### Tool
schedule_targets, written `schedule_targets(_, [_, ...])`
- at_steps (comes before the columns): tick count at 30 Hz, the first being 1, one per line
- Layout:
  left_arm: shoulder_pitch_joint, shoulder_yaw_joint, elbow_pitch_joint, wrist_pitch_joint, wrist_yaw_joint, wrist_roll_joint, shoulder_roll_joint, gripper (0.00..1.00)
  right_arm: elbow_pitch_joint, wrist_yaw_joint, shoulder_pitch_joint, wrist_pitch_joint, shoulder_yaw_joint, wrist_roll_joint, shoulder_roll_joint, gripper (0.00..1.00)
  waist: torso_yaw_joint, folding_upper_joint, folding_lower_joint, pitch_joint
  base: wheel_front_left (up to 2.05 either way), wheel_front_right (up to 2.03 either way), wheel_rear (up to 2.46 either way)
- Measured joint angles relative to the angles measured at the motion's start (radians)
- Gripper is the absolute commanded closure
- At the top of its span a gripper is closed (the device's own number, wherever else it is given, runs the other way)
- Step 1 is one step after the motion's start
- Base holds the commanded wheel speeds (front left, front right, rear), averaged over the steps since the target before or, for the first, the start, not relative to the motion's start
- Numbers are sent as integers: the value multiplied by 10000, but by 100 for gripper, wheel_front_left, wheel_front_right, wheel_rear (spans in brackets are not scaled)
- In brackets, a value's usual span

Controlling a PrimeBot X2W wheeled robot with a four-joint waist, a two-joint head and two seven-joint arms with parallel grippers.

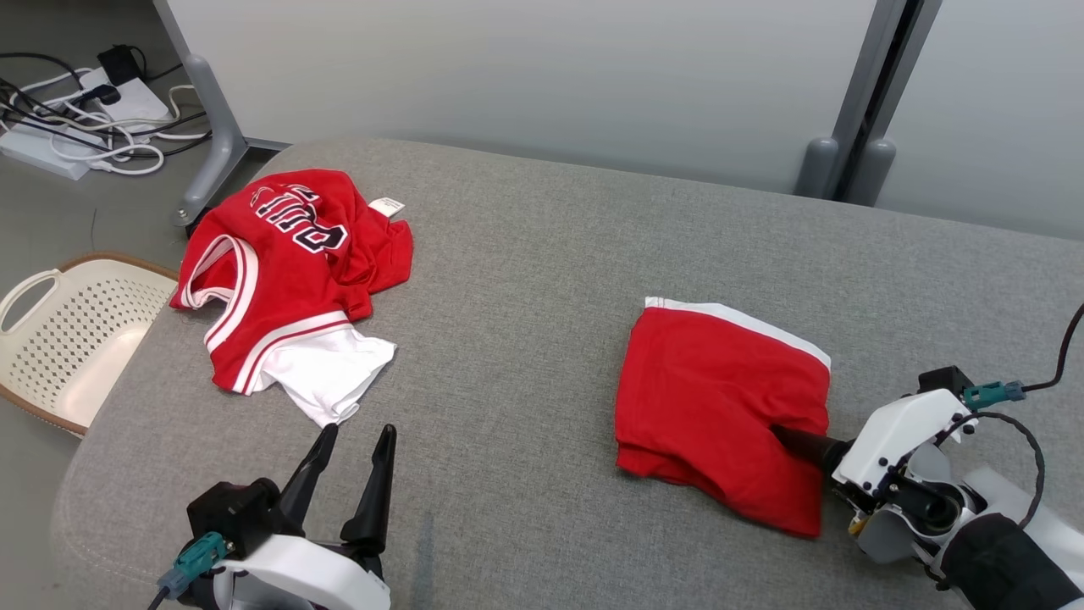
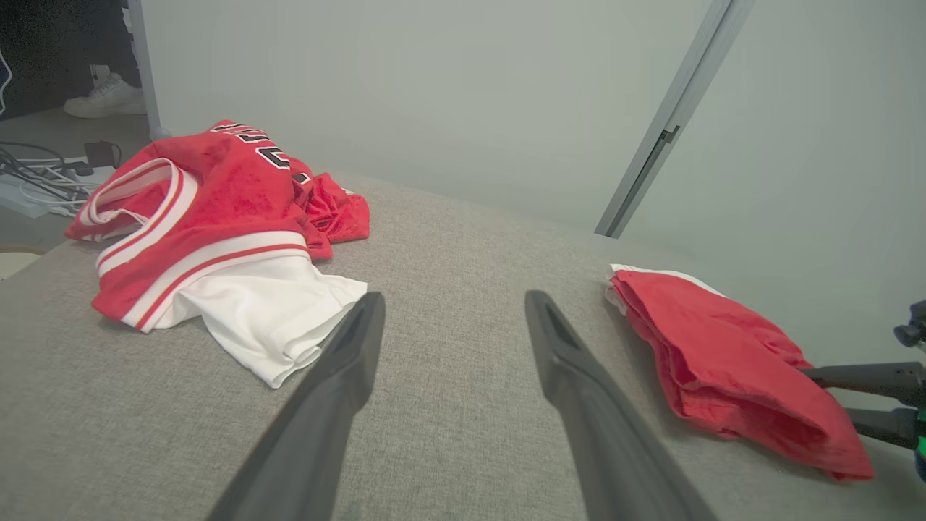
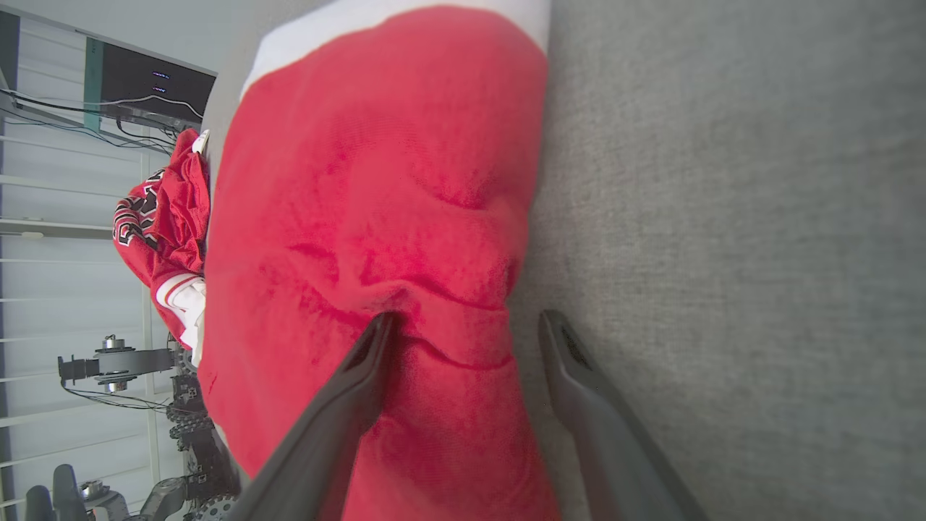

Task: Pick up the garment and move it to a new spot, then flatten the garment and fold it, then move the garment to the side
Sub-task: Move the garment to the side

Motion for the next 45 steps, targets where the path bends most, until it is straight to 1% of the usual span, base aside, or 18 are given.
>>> schedule_targets(6, [-65,8,65,-12,-6,-8,-29,0,140,35,-6,102,-104,23,27,0,91,0,0,72,0,0,0])
schedule_targets(7, [-65,8,73,-12,-6,-8,-31,0,161,40,-12,100,-102,17,44,5,90,0,0,73,0,0,0])
schedule_targets(8, [-66,10,79,-12,-6,-6,-33,0,161,40,-12,63,-100,-6,52,44,85,0,0,78,0,0,0])
schedule_targets(9, [-68,12,84,-13,-6,-6,-33,0,136,40,-11,-27,-96,-29,54,56,79,0,0,84,0,0,0])
schedule_targets(11, [-73,12,88,-13,-8,-6,-35,0,104,33,-8,-121,-88,-86,52,96,71,0,0,89,0,0,0])
schedule_targets(12, [-80,12,94,-15,-12,-4,-36,0,44,25,-4,-234,-86,-144,54,100,60,0,0,92,0,0,0])
schedule_targets(15, [-86,21,111,-38,-12,4,-27,0,-307,-4,-11,-654,-31,-408,2,100,7,0,0,87,0,0,0])
schedule_targets(18, [-87,15,102,-40,-13,42,-25,0,-794,-4,-80,-1204,224,-988,-240,100,-115,0,0,49,0,0,0])
schedule_targets(22, [-103,-27,-10,-46,-61,153,-35,0,-1732,-4,-219,-1634,591,-1697,-686,100,-382,0,0,2,0,0,0])
schedule_targets(26, [-320,-173,-198,-56,-104,301,-132,0,-2510,-4,-557,-1931,1308,-2792,-1354,100,-753,0,0,65,0,0,0])
schedule_targets(29, [-550,-351,-270,-23,-161,439,-213,0,-2600,-4,-945,-2115,1618,-3298,-1708,100,-1029,0,0,230,0,0,0])
schedule_targets(34, [-1024,-663,-456,148,-188,692,-309,0,-2736,-4,-1741,-2226,1967,-3793,-2240,100,-1435,0,0,756,0,0,0])
schedule_targets(45, [-2397,-1172,-963,502,-226,1244,-566,0,-2468,-4,-3979,-2431,2220,-4516,-4017,100,-2170,0,0,2612,0,0,0])
